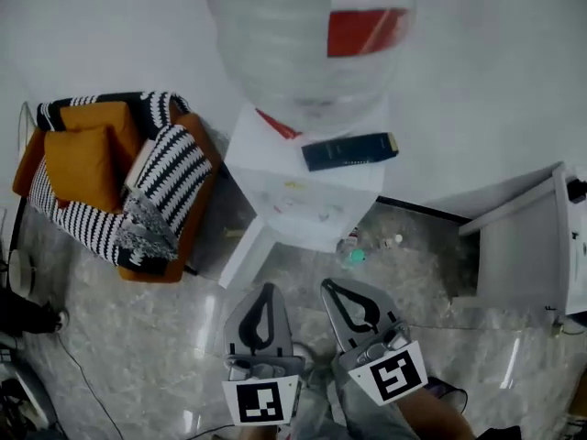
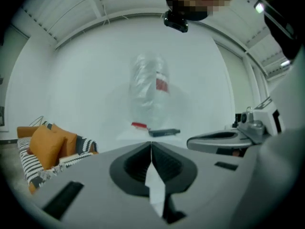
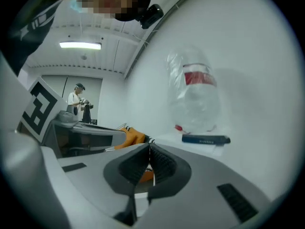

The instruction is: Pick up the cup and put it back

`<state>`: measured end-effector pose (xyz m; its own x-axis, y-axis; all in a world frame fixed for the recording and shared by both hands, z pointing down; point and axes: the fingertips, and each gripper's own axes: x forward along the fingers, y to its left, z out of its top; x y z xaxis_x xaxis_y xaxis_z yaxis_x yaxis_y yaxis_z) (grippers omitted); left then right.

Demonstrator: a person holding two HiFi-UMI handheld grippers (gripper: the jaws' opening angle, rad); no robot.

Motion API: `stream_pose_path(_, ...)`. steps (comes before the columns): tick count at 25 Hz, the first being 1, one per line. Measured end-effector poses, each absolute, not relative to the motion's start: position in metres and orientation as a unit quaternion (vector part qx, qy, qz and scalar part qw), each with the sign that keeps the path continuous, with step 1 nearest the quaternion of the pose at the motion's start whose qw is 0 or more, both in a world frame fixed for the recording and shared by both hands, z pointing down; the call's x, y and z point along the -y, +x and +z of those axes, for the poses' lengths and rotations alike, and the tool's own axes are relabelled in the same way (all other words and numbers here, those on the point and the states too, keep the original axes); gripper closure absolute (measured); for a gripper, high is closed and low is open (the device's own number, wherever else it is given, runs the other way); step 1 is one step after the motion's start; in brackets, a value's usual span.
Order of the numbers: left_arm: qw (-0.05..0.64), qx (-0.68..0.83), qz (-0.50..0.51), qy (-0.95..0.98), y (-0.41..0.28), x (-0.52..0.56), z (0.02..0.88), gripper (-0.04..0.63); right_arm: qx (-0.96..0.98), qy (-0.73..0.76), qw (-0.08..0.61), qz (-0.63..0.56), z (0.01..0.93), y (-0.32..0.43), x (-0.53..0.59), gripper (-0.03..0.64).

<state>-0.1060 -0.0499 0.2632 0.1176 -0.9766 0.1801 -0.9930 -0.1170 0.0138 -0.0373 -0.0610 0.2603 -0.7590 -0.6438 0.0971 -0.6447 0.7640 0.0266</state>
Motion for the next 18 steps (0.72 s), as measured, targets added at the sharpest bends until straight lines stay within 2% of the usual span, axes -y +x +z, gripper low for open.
stream_pose_path(6, 0.063, 0.673, 0.032, 0.736, -0.074, 0.042, 0.148, 0.583, 0.931, 0.360, 0.051, 0.008, 0.147, -0.013, 0.062, 0.606)
stream_pose_path(10, 0.089, 0.678, 0.020, 0.730, -0.053, 0.028, 0.120, 0.583, 0.928, 0.371, 0.030, 0.017, 0.105, 0.012, 0.055, 0.607)
stream_pose_path(18, 0.076, 0.679, 0.059, 0.728, -0.029, 0.025, 0.098, 0.583, 0.938, 0.345, 0.028, 0.018, 0.075, 0.040, 0.049, 0.606)
